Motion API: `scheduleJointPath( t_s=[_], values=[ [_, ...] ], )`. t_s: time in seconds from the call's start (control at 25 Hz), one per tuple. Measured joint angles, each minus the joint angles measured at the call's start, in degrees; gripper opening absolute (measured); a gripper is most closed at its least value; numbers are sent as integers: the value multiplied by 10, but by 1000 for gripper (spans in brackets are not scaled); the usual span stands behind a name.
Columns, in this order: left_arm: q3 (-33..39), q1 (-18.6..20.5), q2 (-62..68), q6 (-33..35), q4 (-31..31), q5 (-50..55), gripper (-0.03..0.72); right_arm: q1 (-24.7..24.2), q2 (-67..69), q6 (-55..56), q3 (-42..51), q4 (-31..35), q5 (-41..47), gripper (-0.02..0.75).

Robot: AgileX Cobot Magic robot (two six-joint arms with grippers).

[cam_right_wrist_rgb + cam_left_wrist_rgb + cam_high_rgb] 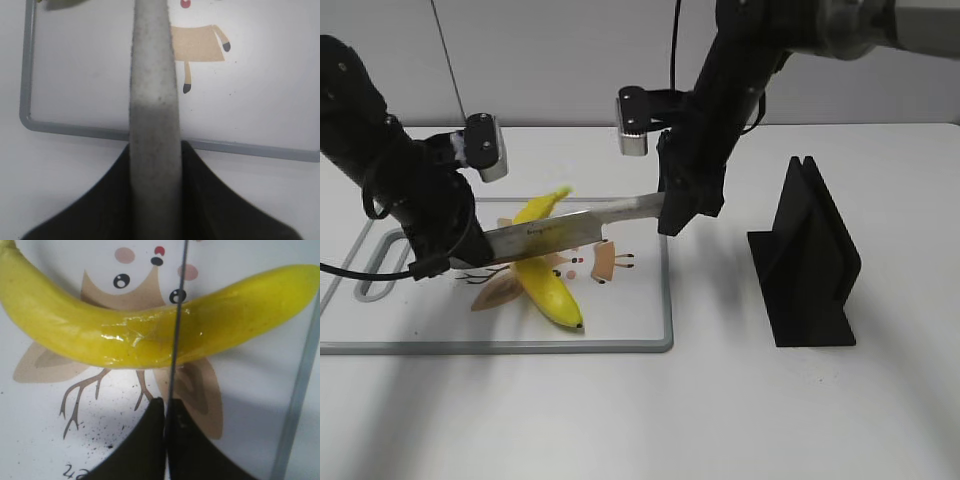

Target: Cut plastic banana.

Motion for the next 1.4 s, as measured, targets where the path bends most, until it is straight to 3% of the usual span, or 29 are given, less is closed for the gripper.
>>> scheduleJointPath(
  t_s=[0.8, 1.4],
  values=[
    [12, -1, 32, 5, -11, -48, -17, -2, 27, 0, -6, 4, -1, 200],
    [24, -2, -30, 4, 14, -45, -17, 0, 1, 14, -6, 13, 4, 202]
  ],
)
